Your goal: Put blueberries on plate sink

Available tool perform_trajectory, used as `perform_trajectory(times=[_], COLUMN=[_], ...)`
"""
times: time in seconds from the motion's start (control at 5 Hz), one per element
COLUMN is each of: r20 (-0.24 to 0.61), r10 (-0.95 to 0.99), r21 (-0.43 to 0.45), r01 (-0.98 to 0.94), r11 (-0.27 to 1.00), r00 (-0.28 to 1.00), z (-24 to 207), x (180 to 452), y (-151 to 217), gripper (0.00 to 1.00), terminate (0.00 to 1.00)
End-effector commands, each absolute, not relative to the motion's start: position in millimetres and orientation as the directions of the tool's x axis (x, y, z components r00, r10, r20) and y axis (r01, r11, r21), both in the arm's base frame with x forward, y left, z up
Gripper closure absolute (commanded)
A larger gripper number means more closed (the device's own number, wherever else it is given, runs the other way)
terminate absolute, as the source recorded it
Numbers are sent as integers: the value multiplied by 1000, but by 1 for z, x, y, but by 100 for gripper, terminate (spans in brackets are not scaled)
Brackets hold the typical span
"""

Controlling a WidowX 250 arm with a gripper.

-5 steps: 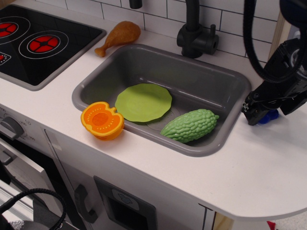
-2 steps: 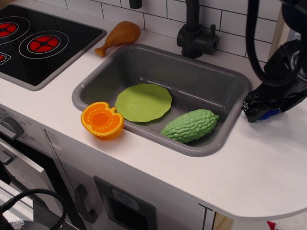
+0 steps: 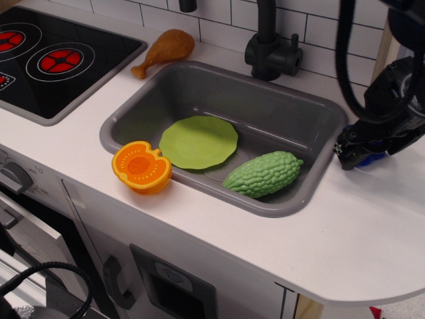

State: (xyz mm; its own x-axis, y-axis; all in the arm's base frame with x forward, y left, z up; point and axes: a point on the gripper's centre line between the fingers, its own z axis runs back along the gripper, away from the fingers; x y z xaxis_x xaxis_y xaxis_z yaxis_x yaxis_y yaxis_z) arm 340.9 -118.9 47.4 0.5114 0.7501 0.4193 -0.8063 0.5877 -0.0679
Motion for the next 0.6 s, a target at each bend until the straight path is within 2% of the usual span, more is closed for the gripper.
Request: perform_trajectory(times=[0.0,0.4], r20=[412,401], r10=[772,771], r21=[-188,-166], r01=[-784,-788], r11=[592,593], r00=[484,495], z=[97,106], x=[340,332], y=[-105,-73], gripper=[100,100], terminate=[0,0])
